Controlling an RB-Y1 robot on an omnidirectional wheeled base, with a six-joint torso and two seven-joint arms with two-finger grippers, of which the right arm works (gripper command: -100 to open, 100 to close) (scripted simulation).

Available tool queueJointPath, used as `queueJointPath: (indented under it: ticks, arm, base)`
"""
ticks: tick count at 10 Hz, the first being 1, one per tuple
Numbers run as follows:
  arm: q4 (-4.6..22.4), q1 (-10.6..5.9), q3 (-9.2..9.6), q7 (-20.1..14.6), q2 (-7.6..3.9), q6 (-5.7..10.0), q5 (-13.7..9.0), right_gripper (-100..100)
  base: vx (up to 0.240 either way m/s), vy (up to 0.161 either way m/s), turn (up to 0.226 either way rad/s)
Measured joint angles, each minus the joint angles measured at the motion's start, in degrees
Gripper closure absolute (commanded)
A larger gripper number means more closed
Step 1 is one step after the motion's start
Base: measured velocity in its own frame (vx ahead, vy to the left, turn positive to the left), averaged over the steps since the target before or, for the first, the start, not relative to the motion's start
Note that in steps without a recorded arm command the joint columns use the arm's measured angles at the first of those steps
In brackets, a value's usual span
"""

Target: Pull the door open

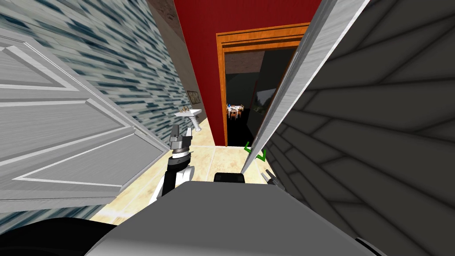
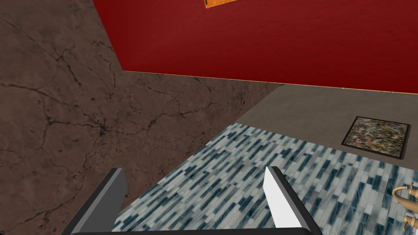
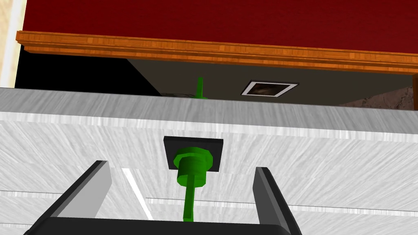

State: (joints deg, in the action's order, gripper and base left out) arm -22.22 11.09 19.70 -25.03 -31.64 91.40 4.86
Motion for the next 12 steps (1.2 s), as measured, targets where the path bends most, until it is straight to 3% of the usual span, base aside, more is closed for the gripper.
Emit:
queueJointPath:
  ticks: [8, 9, 10, 12]
  arm:
    - [0.17, -0.28, 0.11, -0.05, 0.00, 0.08, 0.11, -100]
    - [0.16, -0.28, 0.11, -0.05, 0.01, 0.08, 0.12, -100]
    - [2.00, -1.49, 0.51, -0.06, 0.38, 0.74, 0.48, -100]
    - [0.29, -1.37, 1.05, -0.33, 0.14, -0.12, 0.97, -100]
  base:
    - [-0.002, -0.002, -0.002]
    - [0.058, 0.072, -0.155]
    - [0.072, 0.096, -0.078]
    - [0.075, 0.094, -0.173]
